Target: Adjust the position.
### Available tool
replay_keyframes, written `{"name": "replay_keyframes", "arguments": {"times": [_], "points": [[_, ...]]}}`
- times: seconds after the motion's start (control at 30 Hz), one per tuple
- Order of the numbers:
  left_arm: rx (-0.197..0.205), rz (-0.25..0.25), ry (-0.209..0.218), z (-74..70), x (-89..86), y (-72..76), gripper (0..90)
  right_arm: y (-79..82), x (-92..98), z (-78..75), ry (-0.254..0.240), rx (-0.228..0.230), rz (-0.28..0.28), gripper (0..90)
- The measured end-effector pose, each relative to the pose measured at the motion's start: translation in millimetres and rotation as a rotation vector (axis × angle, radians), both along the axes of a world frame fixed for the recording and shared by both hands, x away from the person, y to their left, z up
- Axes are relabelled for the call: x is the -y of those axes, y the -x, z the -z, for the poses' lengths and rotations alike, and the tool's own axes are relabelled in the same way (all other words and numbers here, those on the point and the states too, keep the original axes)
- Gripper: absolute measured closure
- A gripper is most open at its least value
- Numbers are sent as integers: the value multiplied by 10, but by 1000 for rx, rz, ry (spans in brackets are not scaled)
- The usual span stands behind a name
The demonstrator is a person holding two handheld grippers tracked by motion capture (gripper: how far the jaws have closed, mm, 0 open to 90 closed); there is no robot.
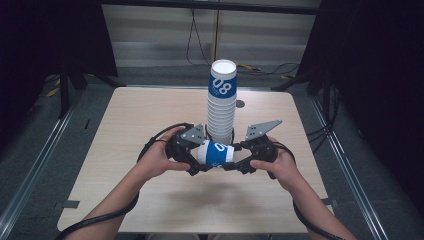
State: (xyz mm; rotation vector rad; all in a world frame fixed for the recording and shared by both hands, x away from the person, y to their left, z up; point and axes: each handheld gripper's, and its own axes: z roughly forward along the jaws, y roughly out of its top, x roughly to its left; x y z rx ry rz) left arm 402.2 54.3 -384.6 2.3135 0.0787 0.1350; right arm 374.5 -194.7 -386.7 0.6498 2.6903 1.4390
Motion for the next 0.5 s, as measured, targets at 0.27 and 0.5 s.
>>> {"name": "replay_keyframes", "arguments": {"times": [0.27, 0.5], "points": [[-20, -11, -9, -36, -25, 5, 122, -5, 9, 28, -38, -9, 2, 284], [-35, -5, -9, -58, -48, 5, 150, 2, 21, 71, -60, -6, 11, 233]]}}
